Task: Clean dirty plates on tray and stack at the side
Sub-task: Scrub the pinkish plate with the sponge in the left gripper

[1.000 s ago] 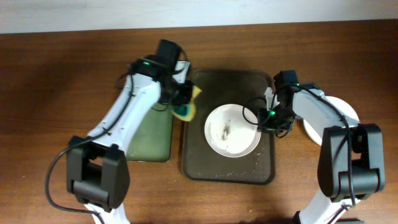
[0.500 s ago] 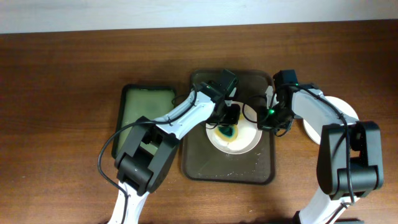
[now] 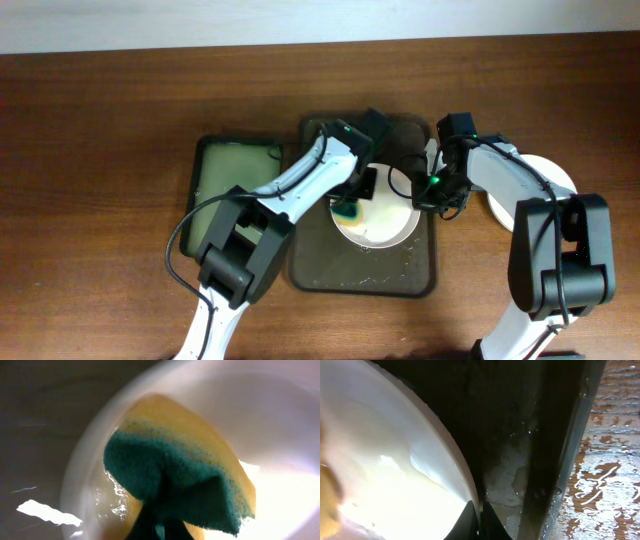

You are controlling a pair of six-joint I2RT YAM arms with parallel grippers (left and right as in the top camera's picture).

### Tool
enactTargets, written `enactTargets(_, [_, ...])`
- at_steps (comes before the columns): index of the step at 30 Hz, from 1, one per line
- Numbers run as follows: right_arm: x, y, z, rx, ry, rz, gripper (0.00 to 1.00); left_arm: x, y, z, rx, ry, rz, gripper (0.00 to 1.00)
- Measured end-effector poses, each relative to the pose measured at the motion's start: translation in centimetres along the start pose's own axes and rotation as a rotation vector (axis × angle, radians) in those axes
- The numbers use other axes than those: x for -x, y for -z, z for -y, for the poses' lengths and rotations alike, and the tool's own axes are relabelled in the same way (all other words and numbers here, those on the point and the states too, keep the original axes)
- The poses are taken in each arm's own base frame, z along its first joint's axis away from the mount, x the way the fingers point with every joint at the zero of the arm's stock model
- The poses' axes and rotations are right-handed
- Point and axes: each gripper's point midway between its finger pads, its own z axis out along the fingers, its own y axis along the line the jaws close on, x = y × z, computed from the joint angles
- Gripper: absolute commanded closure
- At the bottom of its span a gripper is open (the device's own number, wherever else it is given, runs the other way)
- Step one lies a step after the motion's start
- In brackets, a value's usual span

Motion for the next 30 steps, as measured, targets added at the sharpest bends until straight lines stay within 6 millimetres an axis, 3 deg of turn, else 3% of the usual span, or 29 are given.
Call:
enactTargets(3, [0.2, -0.1, -0.4, 0.021, 0.003, 0.004, 0.96, 0.8, 0.2, -1.4, 0.052, 0.014, 0.023, 1.00])
enactTargets(7, [0.2, -0.1, -0.4, 0.020, 0.003, 0.006, 0.96, 0.9, -0.4, 0.1, -0.031, 0.013, 0.006, 1.00])
enactTargets(12, [0.3, 0.0, 0.5, -0.005, -0.031, 0.010, 0.96, 0.9, -0.6, 5.2, -0.300, -0.041, -0.023, 1.00])
enactTargets(16, [0.4, 0.0, 0.5, -0.001, -0.036, 0.011, 0.96, -0.9, -0.5, 10.6, -0.456, -0.129, -0.058, 1.00])
enactTargets(18, [0.4, 0.0, 0.5, -0.001, -0.036, 0.011, 0.96, -1.5, -0.3, 11.5, -0.483, -0.144, -0.073, 1.00])
enactTargets(24, [0.4, 0.0, 0.5, -0.001, -0.035, 0.011, 0.96, -2.8, -0.3, 10.9, -0.464, -0.133, -0.134, 1.00])
enactTargets(30, [0.1, -0.5, -1.3, 0.065, -0.014, -0.006, 0.96, -3.8, -0.5, 6.2, -0.214, -0.101, -0.172, 1.00])
